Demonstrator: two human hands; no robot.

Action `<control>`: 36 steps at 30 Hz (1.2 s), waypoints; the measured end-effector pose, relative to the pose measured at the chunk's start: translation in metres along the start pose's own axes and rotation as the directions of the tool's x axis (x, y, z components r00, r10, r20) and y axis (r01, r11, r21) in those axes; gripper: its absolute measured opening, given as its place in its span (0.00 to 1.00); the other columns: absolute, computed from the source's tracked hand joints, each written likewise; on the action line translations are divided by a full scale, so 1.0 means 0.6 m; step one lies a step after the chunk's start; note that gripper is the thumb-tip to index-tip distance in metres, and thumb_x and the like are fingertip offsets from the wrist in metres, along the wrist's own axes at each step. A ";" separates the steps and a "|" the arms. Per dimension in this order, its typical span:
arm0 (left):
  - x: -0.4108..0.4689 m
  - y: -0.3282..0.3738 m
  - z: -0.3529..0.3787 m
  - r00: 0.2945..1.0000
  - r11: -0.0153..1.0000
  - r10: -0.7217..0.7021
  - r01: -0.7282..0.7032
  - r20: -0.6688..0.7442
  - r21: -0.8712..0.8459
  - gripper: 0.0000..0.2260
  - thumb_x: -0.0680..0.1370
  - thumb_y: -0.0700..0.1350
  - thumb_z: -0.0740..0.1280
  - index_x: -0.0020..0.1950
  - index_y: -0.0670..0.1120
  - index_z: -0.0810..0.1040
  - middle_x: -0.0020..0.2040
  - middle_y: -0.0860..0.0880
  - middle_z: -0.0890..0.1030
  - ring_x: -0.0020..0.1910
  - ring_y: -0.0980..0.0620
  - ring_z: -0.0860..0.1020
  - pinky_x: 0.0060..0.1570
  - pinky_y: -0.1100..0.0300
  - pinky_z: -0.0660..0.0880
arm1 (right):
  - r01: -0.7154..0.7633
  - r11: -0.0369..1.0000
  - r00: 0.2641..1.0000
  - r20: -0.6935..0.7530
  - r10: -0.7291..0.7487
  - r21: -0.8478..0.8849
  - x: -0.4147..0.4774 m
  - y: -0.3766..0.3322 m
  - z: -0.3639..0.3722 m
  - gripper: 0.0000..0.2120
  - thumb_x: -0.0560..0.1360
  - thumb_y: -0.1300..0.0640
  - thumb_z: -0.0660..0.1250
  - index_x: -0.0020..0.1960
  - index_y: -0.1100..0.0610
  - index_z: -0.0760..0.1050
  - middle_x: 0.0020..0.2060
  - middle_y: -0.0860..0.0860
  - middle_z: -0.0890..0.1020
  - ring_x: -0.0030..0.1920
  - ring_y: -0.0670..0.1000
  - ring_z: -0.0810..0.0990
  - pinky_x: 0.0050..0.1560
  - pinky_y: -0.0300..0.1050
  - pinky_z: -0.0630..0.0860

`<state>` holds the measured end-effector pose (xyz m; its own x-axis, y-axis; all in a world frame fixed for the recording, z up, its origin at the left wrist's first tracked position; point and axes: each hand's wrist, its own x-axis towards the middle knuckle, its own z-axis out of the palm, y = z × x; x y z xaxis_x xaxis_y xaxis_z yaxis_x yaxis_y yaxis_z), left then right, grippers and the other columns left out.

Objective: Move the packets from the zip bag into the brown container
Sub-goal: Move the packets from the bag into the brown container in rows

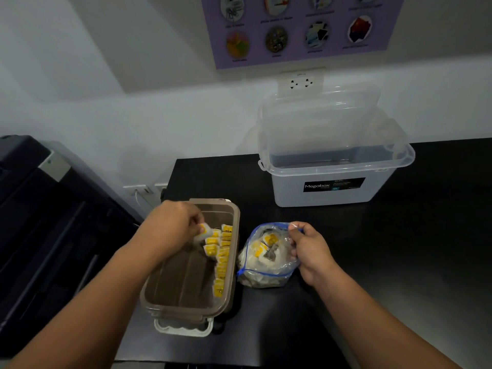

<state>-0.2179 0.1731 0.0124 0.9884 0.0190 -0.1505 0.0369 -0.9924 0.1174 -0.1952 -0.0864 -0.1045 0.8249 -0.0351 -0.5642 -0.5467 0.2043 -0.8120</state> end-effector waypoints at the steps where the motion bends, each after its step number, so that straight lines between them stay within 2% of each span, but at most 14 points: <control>1: 0.000 -0.004 0.012 0.997 0.998 -0.023 0.019 0.076 0.053 0.03 0.76 0.49 0.74 0.48 0.54 0.83 0.42 0.56 0.80 0.44 0.56 0.79 0.45 0.62 0.74 | -0.002 1.000 1.000 0.000 0.002 -0.006 0.000 -0.001 0.002 0.06 0.85 0.58 0.64 0.59 0.57 0.78 0.39 0.51 0.79 0.31 0.44 0.73 0.25 0.35 0.72; 5: 0.006 -0.015 0.065 0.959 0.992 -0.066 0.033 0.276 0.121 0.06 0.76 0.46 0.72 0.51 0.53 0.84 0.48 0.52 0.83 0.50 0.52 0.81 0.51 0.58 0.77 | -0.004 1.000 1.000 -0.002 0.004 -0.013 0.004 0.002 0.004 0.07 0.85 0.57 0.64 0.59 0.57 0.79 0.37 0.51 0.77 0.31 0.45 0.71 0.31 0.40 0.72; 9: 0.016 -0.011 0.101 0.929 0.989 -0.087 0.038 0.360 0.142 0.07 0.75 0.47 0.72 0.52 0.53 0.85 0.53 0.49 0.83 0.52 0.49 0.82 0.55 0.54 0.79 | -0.002 1.000 1.000 -0.004 0.002 -0.006 0.007 0.009 0.002 0.06 0.84 0.57 0.65 0.58 0.57 0.79 0.36 0.52 0.77 0.30 0.45 0.71 0.32 0.41 0.72; 13: 0.024 0.000 0.128 0.946 0.986 -0.092 0.044 0.312 0.159 0.04 0.74 0.51 0.72 0.47 0.53 0.84 0.49 0.50 0.82 0.47 0.48 0.82 0.50 0.55 0.79 | 0.005 1.000 1.000 -0.004 -0.005 -0.008 0.009 0.015 -0.001 0.06 0.84 0.57 0.65 0.58 0.56 0.79 0.35 0.52 0.77 0.29 0.45 0.70 0.31 0.41 0.71; 17: 0.029 0.004 0.139 0.963 0.985 -0.099 0.059 0.250 0.164 0.04 0.76 0.46 0.68 0.44 0.52 0.83 0.45 0.50 0.82 0.43 0.49 0.81 0.45 0.57 0.78 | 0.007 1.000 1.000 -0.011 -0.007 -0.025 0.008 0.016 -0.004 0.05 0.84 0.57 0.65 0.57 0.55 0.79 0.37 0.51 0.78 0.30 0.45 0.72 0.30 0.39 0.72; 26: 0.039 -0.006 0.137 0.962 0.991 -0.114 0.091 0.249 0.102 0.06 0.75 0.44 0.68 0.42 0.53 0.84 0.46 0.51 0.83 0.45 0.48 0.82 0.49 0.53 0.80 | 0.010 0.999 1.000 -0.003 -0.010 -0.038 0.006 0.017 -0.004 0.05 0.84 0.57 0.65 0.57 0.55 0.79 0.38 0.51 0.77 0.32 0.45 0.71 0.32 0.40 0.72; 29: 0.041 -0.010 0.139 0.959 0.992 -0.116 0.097 0.260 0.085 0.06 0.75 0.44 0.69 0.42 0.53 0.85 0.46 0.51 0.83 0.45 0.49 0.82 0.48 0.55 0.80 | 0.077 0.994 0.997 -0.020 -0.079 -0.079 0.005 0.022 -0.010 0.04 0.83 0.56 0.66 0.58 0.53 0.78 0.44 0.53 0.79 0.36 0.47 0.76 0.35 0.42 0.74; 32: 0.040 -0.013 0.141 0.957 0.992 -0.108 0.086 0.271 0.091 0.06 0.75 0.44 0.69 0.42 0.54 0.84 0.47 0.51 0.83 0.46 0.49 0.82 0.50 0.53 0.81 | 0.181 0.969 0.982 -0.022 -0.187 -0.168 -0.001 0.032 -0.018 0.11 0.82 0.53 0.69 0.62 0.50 0.73 0.54 0.51 0.82 0.50 0.49 0.83 0.42 0.42 0.79; 36: 0.040 -0.016 0.141 0.954 0.992 -0.100 0.074 0.282 0.102 0.07 0.76 0.44 0.68 0.41 0.54 0.83 0.46 0.52 0.83 0.45 0.50 0.82 0.50 0.52 0.81 | 0.169 0.973 0.983 -0.049 -0.179 -0.160 -0.017 0.046 -0.024 0.21 0.80 0.52 0.73 0.67 0.53 0.68 0.53 0.53 0.81 0.50 0.50 0.84 0.43 0.42 0.78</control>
<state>-0.2071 0.1729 -0.0756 0.8980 0.0833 -0.4321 0.0951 -0.9955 0.0056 -0.2209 -0.0947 -0.1231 0.9013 -0.1187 -0.4165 -0.4152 0.0367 -0.9090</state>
